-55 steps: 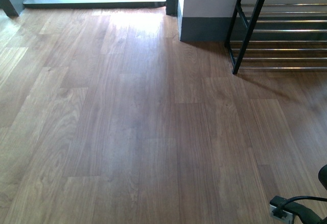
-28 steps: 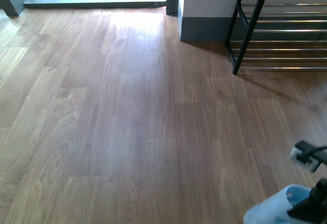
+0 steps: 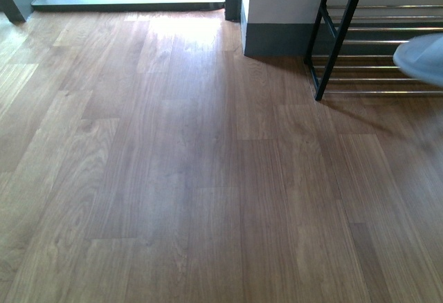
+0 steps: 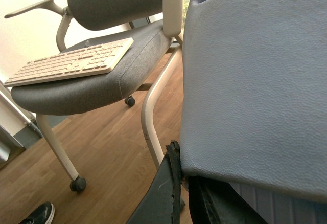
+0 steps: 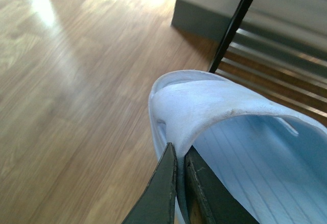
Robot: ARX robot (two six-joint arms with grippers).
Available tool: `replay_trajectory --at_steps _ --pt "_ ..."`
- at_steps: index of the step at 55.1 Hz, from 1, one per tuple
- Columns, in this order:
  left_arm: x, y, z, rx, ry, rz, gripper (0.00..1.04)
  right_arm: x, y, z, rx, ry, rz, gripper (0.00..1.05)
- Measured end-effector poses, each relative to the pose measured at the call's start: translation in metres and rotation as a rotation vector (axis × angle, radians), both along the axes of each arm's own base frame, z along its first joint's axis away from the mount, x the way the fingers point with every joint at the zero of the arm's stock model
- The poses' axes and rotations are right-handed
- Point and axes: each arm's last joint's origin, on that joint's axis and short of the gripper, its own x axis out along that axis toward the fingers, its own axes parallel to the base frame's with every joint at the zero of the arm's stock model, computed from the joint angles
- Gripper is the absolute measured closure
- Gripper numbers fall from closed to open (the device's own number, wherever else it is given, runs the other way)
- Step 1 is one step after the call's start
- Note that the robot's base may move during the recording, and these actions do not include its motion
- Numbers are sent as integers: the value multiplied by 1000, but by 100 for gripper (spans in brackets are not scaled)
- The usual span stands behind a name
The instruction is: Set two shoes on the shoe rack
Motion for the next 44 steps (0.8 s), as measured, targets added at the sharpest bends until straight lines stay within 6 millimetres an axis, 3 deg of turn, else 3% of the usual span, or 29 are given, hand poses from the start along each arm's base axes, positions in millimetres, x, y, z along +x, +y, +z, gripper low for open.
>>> replay_trajectory --at_steps 15,22,26,34,44 --pt "0 0 0 0 0 0 103 -65 11 22 -33 -262 -203 103" --pt "0 0 0 0 0 0 103 -109 25 9 6 -338 -225 103" --pt "0 0 0 0 0 0 103 -124 29 2 28 -390 -207 103" --pt "0 0 0 0 0 0 103 -137 33 8 80 -469 -177 103" --pt "0 0 0 0 0 0 103 -129 26 7 120 -493 -252 103"
